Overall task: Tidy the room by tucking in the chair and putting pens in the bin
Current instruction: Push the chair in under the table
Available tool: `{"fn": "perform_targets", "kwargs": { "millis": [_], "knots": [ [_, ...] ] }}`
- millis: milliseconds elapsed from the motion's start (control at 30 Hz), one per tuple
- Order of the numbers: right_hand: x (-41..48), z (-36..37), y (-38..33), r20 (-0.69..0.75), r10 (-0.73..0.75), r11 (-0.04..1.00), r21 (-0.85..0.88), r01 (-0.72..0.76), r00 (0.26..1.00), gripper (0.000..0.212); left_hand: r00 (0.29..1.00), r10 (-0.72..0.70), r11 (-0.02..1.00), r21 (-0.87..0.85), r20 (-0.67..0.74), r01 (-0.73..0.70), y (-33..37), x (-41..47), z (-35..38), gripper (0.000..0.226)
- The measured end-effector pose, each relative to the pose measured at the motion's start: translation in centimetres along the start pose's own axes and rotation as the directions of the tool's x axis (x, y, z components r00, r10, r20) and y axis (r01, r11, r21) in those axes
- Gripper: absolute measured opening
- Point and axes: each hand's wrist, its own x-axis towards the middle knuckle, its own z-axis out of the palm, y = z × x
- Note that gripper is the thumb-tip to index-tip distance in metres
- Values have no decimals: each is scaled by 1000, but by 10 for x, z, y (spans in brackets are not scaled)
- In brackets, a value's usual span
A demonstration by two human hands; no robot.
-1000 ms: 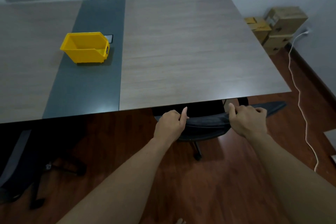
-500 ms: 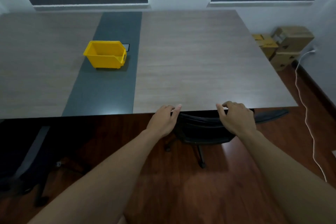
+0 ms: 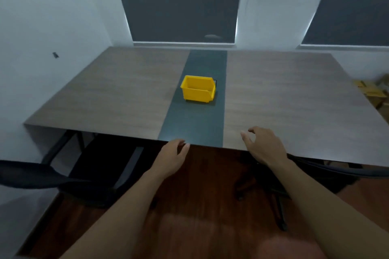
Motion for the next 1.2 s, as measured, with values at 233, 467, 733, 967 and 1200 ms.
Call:
{"fn": "perform_targets", "kwargs": {
  "millis": [233,467,733,967,1200],
  "knots": [
    [1,65,-152,59,-92,994,60,88,994,71,989,-83,997,-4,-123,83,-137,-27,-130,53],
    [13,136,-284,144,-200,977,110,185,969,73,965,-157,987,0,-211,161,-244,-48,-224,52],
    [24,229,-408,276,-393,916,198,349,877,73,893,-298,947,15,-336,321,-346,-74,-287,42],
    [-4,298,-505,392,-454,890,250,382,801,78,885,-324,929,63,-333,364,-432,-92,-327,40],
    [-55,366,-600,508,-397,917,244,315,764,77,949,-280,909,280,-142,310,-540,-82,-372,43]
  ]
}}
